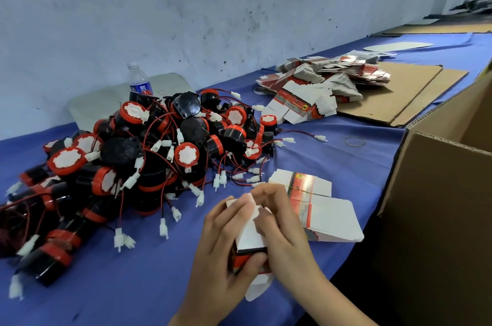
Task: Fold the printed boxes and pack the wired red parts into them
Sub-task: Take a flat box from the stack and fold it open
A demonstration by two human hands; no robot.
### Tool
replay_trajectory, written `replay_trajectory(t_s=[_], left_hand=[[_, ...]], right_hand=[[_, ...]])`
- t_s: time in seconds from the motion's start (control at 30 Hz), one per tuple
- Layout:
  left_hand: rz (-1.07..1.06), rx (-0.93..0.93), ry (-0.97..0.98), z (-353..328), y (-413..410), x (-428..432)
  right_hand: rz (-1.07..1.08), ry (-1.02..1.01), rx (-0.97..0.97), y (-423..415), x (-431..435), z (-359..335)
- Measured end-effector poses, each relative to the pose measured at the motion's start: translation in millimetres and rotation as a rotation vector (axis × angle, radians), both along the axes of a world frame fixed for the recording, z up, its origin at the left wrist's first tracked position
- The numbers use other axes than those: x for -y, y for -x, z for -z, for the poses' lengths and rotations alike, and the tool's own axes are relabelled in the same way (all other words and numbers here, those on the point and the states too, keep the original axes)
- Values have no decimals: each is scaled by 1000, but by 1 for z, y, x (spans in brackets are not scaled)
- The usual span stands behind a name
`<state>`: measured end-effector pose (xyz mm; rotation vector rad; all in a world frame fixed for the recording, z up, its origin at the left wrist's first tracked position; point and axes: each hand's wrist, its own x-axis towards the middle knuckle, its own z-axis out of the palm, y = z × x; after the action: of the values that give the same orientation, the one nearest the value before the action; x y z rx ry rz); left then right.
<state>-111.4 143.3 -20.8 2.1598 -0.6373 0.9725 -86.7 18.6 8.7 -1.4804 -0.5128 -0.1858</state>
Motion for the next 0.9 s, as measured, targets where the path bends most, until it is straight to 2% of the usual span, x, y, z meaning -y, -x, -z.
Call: replay_trajectory(t_s=[0.17, 0.57, 0.77, 0.9], left_hand=[[-33, 57, -16, -3, 1, 2], [-53, 121, -2, -9, 1, 1], [-30, 138, -33, -10, 0, 1], [-6, 105, -19, -6, 1, -1]], right_hand=[[68, -195, -16, 4, -4, 6], [71, -266, -61, 5, -12, 5], [78, -230, 29, 3, -11, 5], [58, -228, 23, 3, -8, 8]])
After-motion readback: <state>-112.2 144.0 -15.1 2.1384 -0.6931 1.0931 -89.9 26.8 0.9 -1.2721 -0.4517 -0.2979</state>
